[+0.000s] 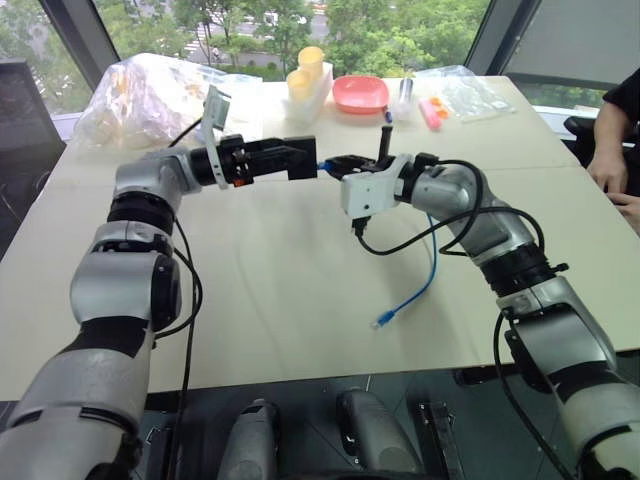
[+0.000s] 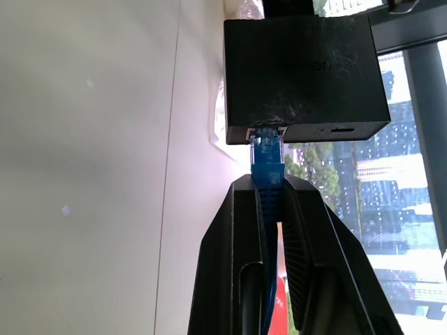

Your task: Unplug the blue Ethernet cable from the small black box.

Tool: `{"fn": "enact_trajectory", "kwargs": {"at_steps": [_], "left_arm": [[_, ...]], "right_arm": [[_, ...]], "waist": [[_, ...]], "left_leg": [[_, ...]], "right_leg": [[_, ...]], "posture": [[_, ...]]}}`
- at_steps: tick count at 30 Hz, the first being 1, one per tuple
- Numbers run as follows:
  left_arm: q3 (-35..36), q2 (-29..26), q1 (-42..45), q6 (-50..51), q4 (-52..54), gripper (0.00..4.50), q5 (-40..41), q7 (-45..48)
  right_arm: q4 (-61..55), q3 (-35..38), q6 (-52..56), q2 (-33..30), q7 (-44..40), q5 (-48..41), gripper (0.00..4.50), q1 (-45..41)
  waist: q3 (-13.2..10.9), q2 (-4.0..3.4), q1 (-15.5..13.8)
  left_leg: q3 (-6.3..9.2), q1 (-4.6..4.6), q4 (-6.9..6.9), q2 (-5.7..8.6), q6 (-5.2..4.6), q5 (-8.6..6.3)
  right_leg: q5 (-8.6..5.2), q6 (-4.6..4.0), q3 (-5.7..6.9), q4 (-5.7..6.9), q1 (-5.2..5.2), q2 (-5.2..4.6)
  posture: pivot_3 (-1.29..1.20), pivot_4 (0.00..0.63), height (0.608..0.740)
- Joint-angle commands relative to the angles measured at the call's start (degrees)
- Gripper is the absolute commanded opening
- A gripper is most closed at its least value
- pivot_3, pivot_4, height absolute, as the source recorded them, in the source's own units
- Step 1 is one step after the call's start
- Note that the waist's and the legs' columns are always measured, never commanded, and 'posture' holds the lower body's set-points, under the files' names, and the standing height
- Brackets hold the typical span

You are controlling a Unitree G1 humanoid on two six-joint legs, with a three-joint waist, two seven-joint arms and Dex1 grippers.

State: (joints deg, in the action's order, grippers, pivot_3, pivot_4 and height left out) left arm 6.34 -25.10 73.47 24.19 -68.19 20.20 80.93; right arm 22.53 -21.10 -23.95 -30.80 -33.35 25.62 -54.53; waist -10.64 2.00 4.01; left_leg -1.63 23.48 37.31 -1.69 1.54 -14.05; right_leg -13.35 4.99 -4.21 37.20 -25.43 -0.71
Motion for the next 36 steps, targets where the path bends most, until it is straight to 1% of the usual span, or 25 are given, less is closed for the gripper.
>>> {"fn": "enact_trajectory", "kwargs": {"at_steps": [1,4,7,9,11,12,13,15,17,18,19,20,21,22,23,24,25,26,27,30,34,36], "left_arm": [[1.45,-0.4,2.78,-0.36,0.45,3.24,-0.27,1.24],[1.03,-0.29,2.69,-0.37,0.55,1.81,-0.97,2.12],[1.28,-0.17,2.67,-0.43,0.44,0.54,-1.32,2.21],[1.47,0.0,2.64,-0.42,0.49,0.49,-1.41,2.07],[1.54,0.32,2.53,-0.83,0.67,0.49,-1.67,1.24],[1.57,0.46,2.47,-1.03,0.64,0.49,-1.83,1.08],[1.57,0.51,2.35,-1.27,0.59,0.49,-2.01,1.1],[1.65,0.35,2.17,-1.5,0.46,0.49,-2.23,1.36],[1.39,0.02,1.68,-2.68,0.9,0.49,-2.62,1.74],[1.21,-0.45,1.47,-2.24,1.24,0.49,-2.58,3.14],[0.92,-0.98,1.31,-1.6,1.71,0.49,-2.55,4.91],[0.45,-1.7,1.06,-0.53,2.66,0.49,-2.49,7.3],[-0.26,-2.54,0.58,0.97,4.35,0.49,-1.7,9.53],[-1.45,-3.63,-0.44,3.28,7.49,0.49,0.5,10.79],[-2.27,-4.38,-1.25,4.99,9.86,0.49,2.17,11.41],[-3.24,-5.1,-2.57,6.43,13.08,0.49,4.24,11.57],[-3.88,-5.57,-3.67,8.67,15.63,0.49,6.36,11.57],[-4.71,-5.89,-4.97,10.57,17.95,0.49,8.29,11.57],[-5.76,-6.16,-6.41,11.59,20.09,0.49,9.81,11.57],[-6.48,-6.36,-8.45,14.43,24.56,0.49,13.63,11.57],[-6.82,-5.93,-9.3,16.28,28.24,0.49,15.49,11.57],[-6.84,-5.85,-9.56,17.24,29.68,0.49,16.46,11.57]], "right_arm": [[-3.02,2.04,0.43,-0.58,0.59,-0.29,0.0,-0.29],[-3.48,1.97,0.6,-0.75,0.6,-0.09,0.0,-0.19],[-4.1,1.88,0.77,-0.82,0.49,0.08,0.0,-0.16],[-4.94,1.84,0.94,-0.87,0.19,0.0,0.0,0.08],[-6.64,1.9,2.33,-0.84,-2.07,-1.63,0.0,1.14],[-7.43,2.07,3.35,-0.81,-3.49,-2.82,0.9,1.68],[-8.2,2.15,4.41,-0.94,-4.87,-3.57,1.16,2.18],[-9.85,2.86,5.93,-1.91,-7.24,-5.13,2.19,3.22],[-12.4,5.65,10.12,-3.98,-9.53,-7.76,3.12,5.27],[-14.59,8.13,15.2,-5.0,-11.68,-11.01,3.54,6.96],[-16.78,10.58,20.52,-5.64,-13.65,-14.52,4.1,8.47],[-19.4,13.32,27.39,-5.8,-15.68,-19.05,4.47,9.79],[-22.56,15.98,35.97,-5.92,-18.17,-24.64,4.47,10.9],[-26.17,19.76,47.36,-4.91,-19.55,-33.13,4.47,10.94],[-28.86,22.4,55.57,-4.15,-20.32,-38.89,4.47,10.83],[-30.9,26.05,65.52,-3.03,-20.26,-46.56,4.47,9.69],[-32.32,28.74,72.85,-2.59,-20.98,-53.16,4.47,8.67],[-32.96,30.34,77.28,-2.16,-21.45,-57.33,4.47,8.04],[-33.0,31.02,80.17,-1.81,-21.31,-59.65,4.47,7.72],[-31.74,29.27,81.09,-1.7,-20.37,-60.13,4.47,7.91],[-30.27,28.46,82.77,-0.26,-21.05,-63.73,4.47,6.87],[-29.45,26.94,82.19,-0.03,-21.4,-63.57,4.47,6.35]], "waist": [[0.0,0.0,-0.05],[0.0,0.0,-0.05],[0.0,0.0,-0.02],[0.0,0.0,-0.03],[0.0,0.0,-0.06],[0.0,0.0,-0.07],[0.0,0.01,-0.08],[0.0,0.0,-0.09],[0.0,0.0,-0.11],[0.0,0.01,-0.25],[0.0,0.01,-0.35],[0.0,0.01,-0.44],[0.0,0.01,-0.48],[0.0,0.01,-0.43],[-0.01,0.0,-0.18],[-0.01,-0.01,0.0],[-0.01,-0.01,-0.02],[-0.01,-0.01,-0.07],[0.0,-0.02,-0.07],[0.01,-0.01,-0.18],[0.0,-0.01,-0.34],[0.0,-0.01,-0.42]], "left_leg": [[0.01,0.0,0.0,0.0,0.0,0.0],[0.01,0.0,0.0,0.0,0.0,0.0],[0.01,0.0,0.0,0.0,0.0,0.0],[0.01,0.0,0.0,0.0,0.0,0.0],[0.01,0.0,0.0,0.0,0.0,0.0],[0.01,0.0,0.0,0.0,0.0,0.0],[0.01,0.0,0.01,0.0,0.0,0.0],[0.02,0.01,0.01,0.0,0.0,0.0],[0.02,0.01,0.01,0.0,0.0,0.0],[0.02,0.01,0.01,0.0,0.0,0.0],[0.04,0.02,0.01,0.0,0.0,0.0],[0.04,0.02,0.02,0.01,0.0,0.0],[0.04,0.03,0.02,0.01,0.0,0.0],[0.04,0.03,0.02,0.0,0.0,0.0],[0.04,0.02,0.02,-0.01,0.0,0.0],[0.06,0.02,0.01,-0.08,0.0,0.0],[0.15,-0.03,0.01,-0.15,0.0,0.0],[0.21,-0.06,0.01,-0.16,0.0,0.0],[0.23,-0.08,0.01,-0.15,0.0,0.0],[0.23,-0.16,0.02,-0.14,-0.01,-0.01],[0.14,-0.02,0.2,-0.1,-0.01,-0.01],[0.13,-0.01,0.21,-0.08,-0.02,-0.01]], "right_leg": [[0.0,0.0,0.01,0.0,0.0,0.0],[0.0,0.0,0.0,0.0,0.01,0.0],[0.0,0.0,0.0,0.0,0.0,0.0],[0.0,0.0,0.0,0.0,0.0,0.0],[0.0,0.0,0.01,0.0,0.0,0.0],[0.0,0.0,0.01,0.0,0.0,0.0],[0.0,0.0,0.01,0.0,0.01,0.0],[0.0,0.0,0.01,0.0,0.01,0.0],[0.0,0.0,0.01,0.0,0.01,0.0],[0.0,0.0,0.01,0.0,0.01,-0.01],[0.0,0.0,0.02,-0.01,0.01,-0.01],[0.0,0.0,0.02,-0.01,0.02,-0.01],[0.0,0.0,0.02,-0.02,0.02,-0.01],[0.0,0.0,0.02,-0.01,0.02,-0.01],[0.0,0.0,0.01,0.01,0.02,0.0],[0.0,0.0,0.01,0.03,0.01,0.0],[0.01,-0.01,0.0,0.09,0.01,0.02],[0.01,-0.02,0.01,0.15,0.02,0.03],[0.01,-0.02,0.02,0.21,0.01,0.04],[0.0,-0.03,0.07,0.25,0.1,0.04],[0.0,-0.03,0.08,0.21,0.08,0.04],[0.0,-0.02,0.07,0.18,0.08,0.03]], "posture": [[0.0,0.15,0.737],[0.0,0.15,0.737],[0.0,0.15,0.737],[0.0,0.15,0.737],[0.0,0.15,0.737],[0.0,0.15,0.737],[0.0,0.15,0.737],[0.0,0.15,0.737],[0.0,0.15,0.737],[0.0,0.15,0.737],[0.0,0.15,0.737],[0.0,0.15,0.737],[0.0,0.15,0.737],[0.0,0.15,0.737],[0.0,0.15,0.737],[0.0,0.15,0.737],[0.0,0.15,0.737],[0.0,0.15,0.737],[0.0,0.15,0.737],[0.0,0.15,0.737],[0.0,0.15,0.737],[0.0,0.15,0.737]]}}
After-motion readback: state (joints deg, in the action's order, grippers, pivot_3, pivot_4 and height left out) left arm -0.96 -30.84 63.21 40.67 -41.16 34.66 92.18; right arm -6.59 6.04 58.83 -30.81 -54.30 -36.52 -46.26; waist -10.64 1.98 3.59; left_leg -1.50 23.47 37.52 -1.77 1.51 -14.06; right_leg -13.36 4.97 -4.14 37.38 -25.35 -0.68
